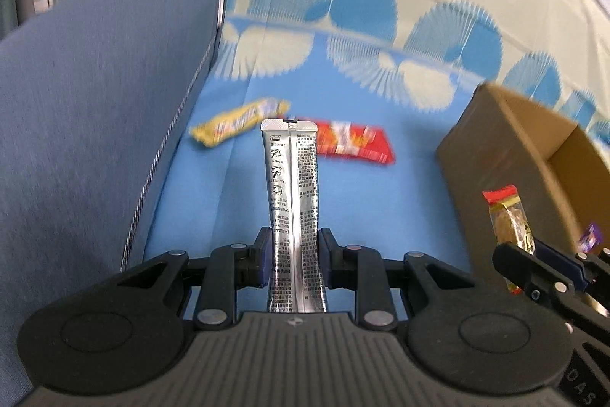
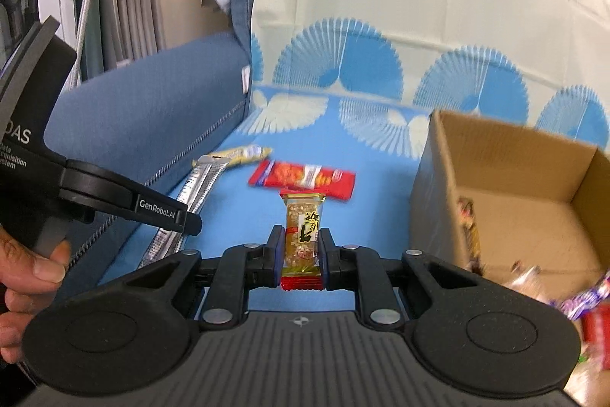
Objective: Organize snacks
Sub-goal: 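Carry the cake packet and silver stick packet over the cardboard box with both tools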
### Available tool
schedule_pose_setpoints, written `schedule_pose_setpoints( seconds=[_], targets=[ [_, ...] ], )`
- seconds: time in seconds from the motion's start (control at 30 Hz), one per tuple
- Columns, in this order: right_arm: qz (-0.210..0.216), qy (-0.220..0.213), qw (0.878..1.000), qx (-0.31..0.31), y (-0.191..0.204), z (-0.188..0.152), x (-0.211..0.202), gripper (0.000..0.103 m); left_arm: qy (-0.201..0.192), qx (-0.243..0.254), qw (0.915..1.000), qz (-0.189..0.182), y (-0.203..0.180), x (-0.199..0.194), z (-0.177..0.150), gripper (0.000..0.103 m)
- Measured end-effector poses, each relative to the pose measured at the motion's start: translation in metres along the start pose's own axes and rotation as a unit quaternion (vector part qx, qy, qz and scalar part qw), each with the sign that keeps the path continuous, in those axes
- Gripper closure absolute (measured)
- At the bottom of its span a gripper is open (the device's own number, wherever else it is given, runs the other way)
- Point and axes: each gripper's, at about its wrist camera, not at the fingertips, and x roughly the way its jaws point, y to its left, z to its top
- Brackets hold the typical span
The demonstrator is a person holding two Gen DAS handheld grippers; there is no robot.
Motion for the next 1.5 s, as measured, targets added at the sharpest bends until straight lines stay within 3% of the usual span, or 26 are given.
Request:
schedule_pose_setpoints(
  seconds=[0.33, 0.7, 1.07, 1.5],
  targets=[
    [-0.008, -0.069, 0.998, -0.004, -0.016, 0.018, -0.033, 0.084, -0.104, 0.008, 0.9944, -0.019, -0.026, -0.031, 0.013, 0.075],
    [-0.02, -0.104, 0.994, 0.011, -0.044, 0.026, -0.056, 0.084, -0.174, 0.051, 0.9812, -0.066, -0.069, -0.051, 0.018, 0.075],
    [-0.048, -0.115, 0.991, 0.037, -0.087, 0.023, -0.075, 0.084, -0.194, 0.081, 0.9708, -0.116, -0.121, -0.052, 0.013, 0.075],
    [-0.124, -0.125, 0.98, 0.092, -0.158, 0.002, -0.093, 0.084, -0.211, 0.121, 0.9539, -0.176, -0.178, -0.054, -0.001, 0.075]
  ],
)
